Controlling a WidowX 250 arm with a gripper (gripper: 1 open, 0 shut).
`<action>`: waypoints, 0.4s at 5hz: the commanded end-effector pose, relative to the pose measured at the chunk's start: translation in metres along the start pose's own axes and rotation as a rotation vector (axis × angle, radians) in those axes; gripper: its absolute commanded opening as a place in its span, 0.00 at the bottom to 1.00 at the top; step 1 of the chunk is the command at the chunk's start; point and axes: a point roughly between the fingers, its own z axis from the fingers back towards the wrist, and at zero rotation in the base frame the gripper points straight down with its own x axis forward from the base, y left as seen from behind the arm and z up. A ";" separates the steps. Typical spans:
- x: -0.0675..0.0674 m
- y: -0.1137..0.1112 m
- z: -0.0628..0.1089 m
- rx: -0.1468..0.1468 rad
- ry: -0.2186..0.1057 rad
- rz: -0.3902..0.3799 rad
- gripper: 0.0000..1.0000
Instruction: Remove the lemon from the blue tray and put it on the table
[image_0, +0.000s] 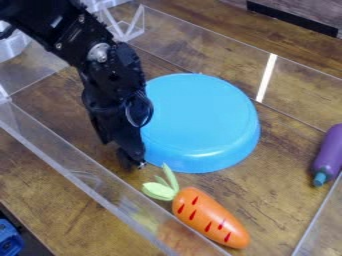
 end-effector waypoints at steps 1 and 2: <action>0.002 -0.002 0.003 -0.017 -0.003 -0.062 1.00; 0.004 0.006 0.003 -0.033 -0.015 -0.113 1.00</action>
